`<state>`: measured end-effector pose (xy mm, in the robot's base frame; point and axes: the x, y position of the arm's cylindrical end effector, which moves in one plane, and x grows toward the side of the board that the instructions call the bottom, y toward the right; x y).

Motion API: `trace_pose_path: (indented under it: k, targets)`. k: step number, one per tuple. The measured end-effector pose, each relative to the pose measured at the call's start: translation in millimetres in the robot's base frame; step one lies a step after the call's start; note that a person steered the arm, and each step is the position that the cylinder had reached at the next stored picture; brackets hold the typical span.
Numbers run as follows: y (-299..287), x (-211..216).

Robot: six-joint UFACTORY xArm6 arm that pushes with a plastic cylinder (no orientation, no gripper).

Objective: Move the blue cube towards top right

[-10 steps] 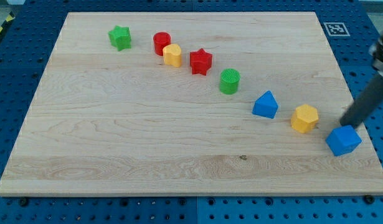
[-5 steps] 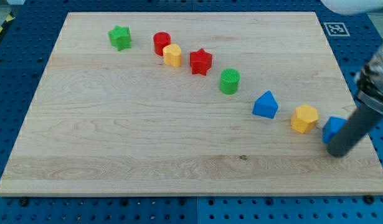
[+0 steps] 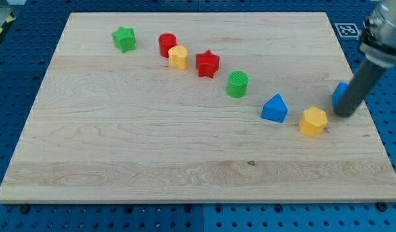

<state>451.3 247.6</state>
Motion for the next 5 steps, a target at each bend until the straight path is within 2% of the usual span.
trace_pose_path:
  k: [1,3,4,5]
  targets:
    - [-3.1,-44.3]
    - [23.1,14.6]
    - [36.8,-32.2]
    - [6.8,-93.3]
